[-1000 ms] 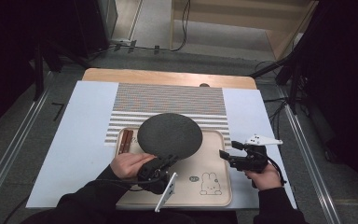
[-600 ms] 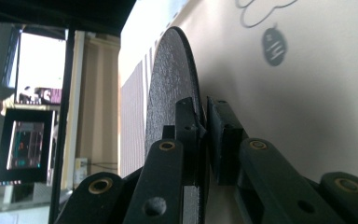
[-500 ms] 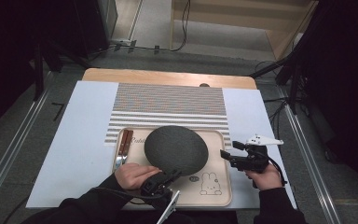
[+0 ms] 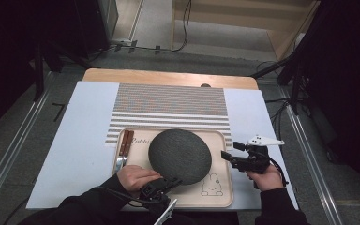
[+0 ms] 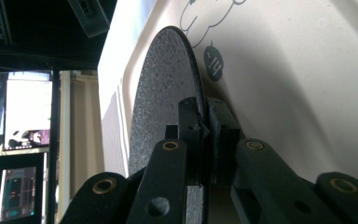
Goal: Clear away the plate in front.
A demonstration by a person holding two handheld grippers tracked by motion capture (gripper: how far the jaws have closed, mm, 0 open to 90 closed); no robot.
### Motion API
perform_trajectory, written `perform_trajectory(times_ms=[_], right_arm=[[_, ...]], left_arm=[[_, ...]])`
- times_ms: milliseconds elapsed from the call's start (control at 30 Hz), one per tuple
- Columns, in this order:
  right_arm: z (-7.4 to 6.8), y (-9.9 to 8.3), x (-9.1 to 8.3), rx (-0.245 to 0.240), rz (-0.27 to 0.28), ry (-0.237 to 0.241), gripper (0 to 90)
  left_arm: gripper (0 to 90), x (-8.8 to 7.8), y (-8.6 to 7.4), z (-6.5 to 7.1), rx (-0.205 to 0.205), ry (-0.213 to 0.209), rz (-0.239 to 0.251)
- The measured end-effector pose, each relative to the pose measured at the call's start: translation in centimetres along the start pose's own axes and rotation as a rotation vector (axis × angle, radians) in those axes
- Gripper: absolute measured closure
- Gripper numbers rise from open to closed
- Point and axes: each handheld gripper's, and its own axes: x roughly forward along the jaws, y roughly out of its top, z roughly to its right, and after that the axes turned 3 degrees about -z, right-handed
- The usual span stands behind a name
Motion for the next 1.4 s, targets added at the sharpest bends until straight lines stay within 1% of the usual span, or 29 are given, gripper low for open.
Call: perform_trajectory(times_ms=[67,200,267,333,400,467,500,567,633,733,767,933,1000,1033,1067,1133,1167,1233,1267,1367,1400], right_arm=[[0.0,0.0,0.0,0.000,-0.001,0.000,26.6],[0.0,0.0,0.1,-0.002,-0.004,0.001,26.6],[0.0,0.0,0.1,-0.004,-0.002,0.002,26.6],[0.0,0.0,0.1,-0.005,-0.002,0.002,26.6],[0.0,0.0,0.1,-0.006,0.000,0.001,26.6],[0.0,0.0,0.1,-0.006,0.000,0.002,26.6],[0.0,0.0,0.1,-0.006,0.000,0.002,26.6],[0.0,0.0,0.1,-0.006,-0.001,0.002,26.6],[0.0,0.0,0.1,-0.006,-0.002,0.002,26.6],[0.0,0.0,0.1,-0.006,-0.002,0.003,26.6],[0.0,0.0,0.1,-0.006,-0.003,0.002,26.6],[-0.1,0.0,0.1,-0.008,-0.004,0.001,26.6],[-0.1,0.0,0.1,-0.007,-0.006,0.001,26.6],[-0.1,0.0,0.1,-0.007,-0.007,0.002,26.6],[-0.1,0.0,0.1,-0.006,-0.006,0.001,26.6],[-0.1,0.0,0.1,-0.007,-0.007,0.002,26.6],[-0.1,0.0,0.1,-0.008,-0.007,0.001,26.6],[0.0,0.0,0.2,-0.009,-0.009,0.000,26.6],[-0.1,0.0,0.2,-0.008,-0.009,0.000,26.6],[-0.1,0.1,0.3,-0.010,-0.012,0.001,26.6],[-0.1,0.1,0.3,-0.013,-0.012,0.001,26.6]], left_arm=[[85.6,0.0,-0.2,0.1,-0.011,-0.009,0.016],[84.6,-0.1,-0.5,0.2,0.002,-0.048,0.040],[83.4,0.1,-0.5,0.4,0.001,-0.066,0.050],[81.7,0.2,-0.5,0.6,0.019,-0.075,0.050],[81.3,0.2,-0.5,0.7,0.023,-0.077,0.051],[81.1,0.2,-0.5,0.6,0.006,-0.086,0.056],[81.2,0.2,-0.6,0.5,0.004,-0.090,0.058],[80.1,0.3,-0.7,0.6,-0.002,-0.114,0.060],[78.8,0.3,-0.6,0.7,0.016,-0.121,0.057],[77.0,0.4,-0.7,0.9,0.014,-0.148,0.068],[76.3,0.4,-0.7,0.9,0.019,-0.152,0.070],[75.7,0.5,-0.9,0.7,-0.007,-0.170,0.085],[75.0,0.5,-1.0,0.6,-0.031,-0.181,0.091],[74.8,0.5,-1.1,0.5,-0.039,-0.191,0.084],[73.7,0.5,-1.1,0.4,-0.052,-0.205,0.088],[71.9,0.5,-1.2,0.5,-0.078,-0.208,0.100],[70.0,0.5,-1.2,0.4,-0.086,-0.202,0.101],[62.5,0.5,-1.3,0.3,-0.110,-0.191,0.099],[60.1,0.5,-1.4,0.2,-0.119,-0.191,0.095],[57.2,0.4,-1.6,0.2,-0.150,-0.198,0.099],[55.0,0.4,-1.7,0.1,-0.152,-0.194,0.096]])
